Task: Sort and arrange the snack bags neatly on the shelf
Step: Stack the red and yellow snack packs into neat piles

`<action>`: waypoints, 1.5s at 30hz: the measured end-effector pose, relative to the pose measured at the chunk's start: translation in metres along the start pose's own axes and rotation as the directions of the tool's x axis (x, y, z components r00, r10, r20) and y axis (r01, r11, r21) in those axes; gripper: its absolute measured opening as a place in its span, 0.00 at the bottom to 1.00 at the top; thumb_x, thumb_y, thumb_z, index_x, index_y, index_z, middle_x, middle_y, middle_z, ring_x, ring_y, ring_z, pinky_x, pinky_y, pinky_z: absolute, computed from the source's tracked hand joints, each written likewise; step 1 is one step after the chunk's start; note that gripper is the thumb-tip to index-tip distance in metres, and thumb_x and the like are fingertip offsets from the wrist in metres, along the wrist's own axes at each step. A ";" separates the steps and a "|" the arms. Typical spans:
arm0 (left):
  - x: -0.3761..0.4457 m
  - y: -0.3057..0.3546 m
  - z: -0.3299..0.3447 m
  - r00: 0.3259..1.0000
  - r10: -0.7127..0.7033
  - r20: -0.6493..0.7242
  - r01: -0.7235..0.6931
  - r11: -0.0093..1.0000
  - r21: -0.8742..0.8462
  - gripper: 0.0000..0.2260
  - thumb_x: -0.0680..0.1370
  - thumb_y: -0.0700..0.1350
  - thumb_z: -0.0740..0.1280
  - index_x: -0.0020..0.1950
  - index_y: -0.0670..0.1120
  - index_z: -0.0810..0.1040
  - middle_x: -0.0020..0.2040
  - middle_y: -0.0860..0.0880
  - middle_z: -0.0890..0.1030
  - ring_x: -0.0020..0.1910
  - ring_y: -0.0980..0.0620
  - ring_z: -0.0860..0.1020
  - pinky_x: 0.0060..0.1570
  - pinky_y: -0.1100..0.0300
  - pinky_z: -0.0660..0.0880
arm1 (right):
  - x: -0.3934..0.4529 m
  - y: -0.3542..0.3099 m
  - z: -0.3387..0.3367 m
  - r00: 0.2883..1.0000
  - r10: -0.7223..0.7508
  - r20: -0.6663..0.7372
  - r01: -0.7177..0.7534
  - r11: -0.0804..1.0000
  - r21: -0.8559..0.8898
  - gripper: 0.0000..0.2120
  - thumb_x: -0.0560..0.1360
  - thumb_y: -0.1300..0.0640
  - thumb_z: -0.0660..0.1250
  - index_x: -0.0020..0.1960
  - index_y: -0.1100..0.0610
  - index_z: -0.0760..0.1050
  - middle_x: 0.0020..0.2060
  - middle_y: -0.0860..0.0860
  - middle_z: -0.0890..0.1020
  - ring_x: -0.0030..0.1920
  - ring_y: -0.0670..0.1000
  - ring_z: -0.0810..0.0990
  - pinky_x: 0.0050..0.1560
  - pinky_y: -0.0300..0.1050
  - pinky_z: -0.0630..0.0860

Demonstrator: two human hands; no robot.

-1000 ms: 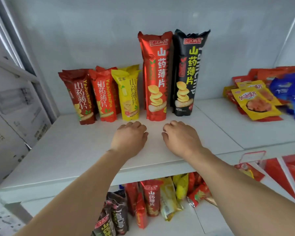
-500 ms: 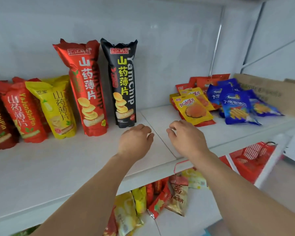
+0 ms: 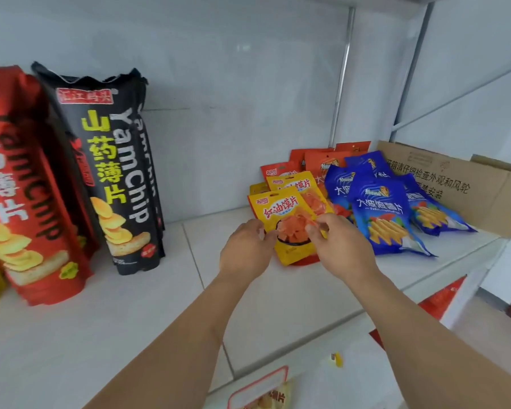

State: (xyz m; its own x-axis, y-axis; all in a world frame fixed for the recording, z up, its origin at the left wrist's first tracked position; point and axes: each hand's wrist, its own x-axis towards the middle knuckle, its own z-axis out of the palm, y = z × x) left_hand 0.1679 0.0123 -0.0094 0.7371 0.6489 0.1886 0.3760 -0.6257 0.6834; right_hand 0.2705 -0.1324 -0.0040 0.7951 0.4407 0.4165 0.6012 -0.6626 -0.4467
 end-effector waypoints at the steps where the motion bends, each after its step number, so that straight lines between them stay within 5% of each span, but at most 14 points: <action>1: 0.009 0.004 0.007 0.998 -0.060 0.017 0.061 0.997 -0.037 0.22 0.81 0.59 0.61 0.70 0.48 0.72 0.67 0.48 0.76 0.65 0.47 0.75 0.56 0.58 0.70 | 0.011 0.006 0.002 1.000 0.006 0.003 -0.006 1.000 0.019 0.22 0.79 0.41 0.60 0.66 0.53 0.73 0.59 0.52 0.78 0.59 0.54 0.77 0.51 0.53 0.78; 9: 0.060 0.025 0.046 0.913 -0.401 -0.078 0.385 0.909 -0.161 0.31 0.75 0.68 0.61 0.66 0.45 0.73 0.62 0.46 0.79 0.61 0.42 0.78 0.61 0.46 0.76 | 0.098 0.043 0.026 0.993 0.033 0.113 -0.042 0.996 0.076 0.37 0.75 0.31 0.58 0.74 0.55 0.63 0.68 0.58 0.72 0.68 0.62 0.70 0.62 0.58 0.71; 13: 0.070 0.021 0.063 0.878 -0.446 -0.176 0.408 0.887 -0.215 0.36 0.62 0.74 0.59 0.57 0.50 0.77 0.54 0.48 0.81 0.54 0.44 0.80 0.55 0.45 0.79 | 0.120 0.043 0.040 0.984 0.021 0.175 -0.031 0.998 0.059 0.42 0.74 0.27 0.54 0.75 0.56 0.60 0.70 0.58 0.71 0.69 0.63 0.69 0.65 0.60 0.68; 17: 0.071 0.023 0.064 0.866 -0.442 -0.232 0.404 0.894 -0.194 0.27 0.67 0.71 0.66 0.54 0.51 0.76 0.52 0.50 0.80 0.52 0.46 0.80 0.53 0.45 0.79 | 0.128 0.047 0.048 0.995 -0.042 0.086 0.036 0.997 0.069 0.44 0.73 0.27 0.56 0.76 0.57 0.59 0.70 0.57 0.72 0.68 0.62 0.69 0.65 0.58 0.68; 24: 0.080 0.027 0.073 0.851 -0.453 -0.266 0.394 0.886 -0.245 0.24 0.72 0.67 0.69 0.56 0.50 0.75 0.54 0.50 0.80 0.53 0.47 0.79 0.56 0.45 0.78 | 0.140 0.049 0.045 0.983 -0.049 0.175 -0.043 0.873 0.486 0.44 0.73 0.33 0.65 0.79 0.54 0.53 0.77 0.52 0.64 0.74 0.56 0.65 0.68 0.54 0.68; 28: 0.081 0.029 0.074 0.843 -0.437 -0.314 0.365 0.893 -0.263 0.25 0.72 0.67 0.69 0.59 0.51 0.74 0.55 0.51 0.79 0.54 0.48 0.79 0.55 0.45 0.79 | 0.144 0.051 0.046 0.971 -0.074 0.227 -0.083 0.789 0.609 0.35 0.73 0.35 0.67 0.75 0.52 0.66 0.69 0.50 0.74 0.68 0.54 0.74 0.67 0.53 0.71; 30: 0.080 0.031 0.074 0.835 -0.443 -0.327 0.350 0.886 -0.306 0.23 0.72 0.66 0.70 0.57 0.52 0.73 0.55 0.51 0.79 0.53 0.49 0.80 0.55 0.46 0.80 | 0.145 0.050 0.050 0.957 -0.142 0.251 -0.062 0.747 0.661 0.19 0.75 0.40 0.68 0.60 0.49 0.78 0.55 0.46 0.84 0.56 0.51 0.82 0.57 0.56 0.78; 32: 0.078 0.034 0.072 0.830 -0.458 -0.318 0.334 0.865 -0.373 0.18 0.74 0.64 0.70 0.53 0.54 0.72 0.53 0.53 0.80 0.51 0.51 0.81 0.53 0.48 0.80 | 0.144 0.047 0.052 0.948 -0.193 0.253 -0.060 0.673 0.737 0.09 0.76 0.45 0.69 0.48 0.51 0.81 0.43 0.47 0.85 0.45 0.51 0.84 0.50 0.57 0.80; 36: 0.073 0.041 0.068 0.850 -0.440 -0.291 0.244 0.817 -0.523 0.13 0.76 0.61 0.70 0.49 0.56 0.71 0.49 0.56 0.82 0.47 0.56 0.82 0.45 0.57 0.81 | 0.143 0.044 0.053 0.952 -0.169 0.255 -0.145 0.484 0.863 0.07 0.77 0.49 0.70 0.49 0.53 0.79 0.45 0.51 0.85 0.48 0.55 0.83 0.50 0.56 0.79; 40: 0.071 0.045 0.064 0.874 -0.415 -0.253 0.140 0.713 -0.687 0.18 0.74 0.56 0.74 0.57 0.54 0.71 0.52 0.53 0.83 0.47 0.53 0.85 0.45 0.55 0.83 | 0.139 0.037 0.060 0.928 -0.130 0.350 -0.307 0.266 0.914 0.03 0.77 0.51 0.70 0.49 0.50 0.80 0.48 0.50 0.86 0.51 0.54 0.85 0.55 0.59 0.80; 42: 0.072 0.042 0.056 0.890 -0.429 -0.156 0.145 0.589 -0.795 0.24 0.72 0.52 0.77 0.63 0.49 0.72 0.53 0.48 0.85 0.48 0.48 0.86 0.51 0.46 0.83 | 0.136 0.030 0.061 0.920 -0.126 0.371 -0.331 0.255 0.909 0.03 0.78 0.52 0.69 0.49 0.52 0.79 0.46 0.50 0.85 0.49 0.52 0.84 0.51 0.54 0.80; 45: 0.070 0.032 0.040 0.923 -0.385 -0.020 0.183 0.482 -0.857 0.18 0.74 0.46 0.75 0.62 0.43 0.79 0.54 0.43 0.86 0.51 0.41 0.86 0.57 0.41 0.80 | 0.132 0.020 0.063 0.921 -0.161 0.355 -0.297 0.302 0.906 0.04 0.78 0.52 0.69 0.48 0.52 0.77 0.44 0.49 0.83 0.45 0.49 0.82 0.45 0.45 0.77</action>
State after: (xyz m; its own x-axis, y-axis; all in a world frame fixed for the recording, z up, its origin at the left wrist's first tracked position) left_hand 0.2543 0.0207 -0.0028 0.5246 0.8480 -0.0750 -0.1655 0.1880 0.9681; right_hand 0.3924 -0.0493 -0.0077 0.6634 0.7277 0.1740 0.0169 0.2179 -0.9758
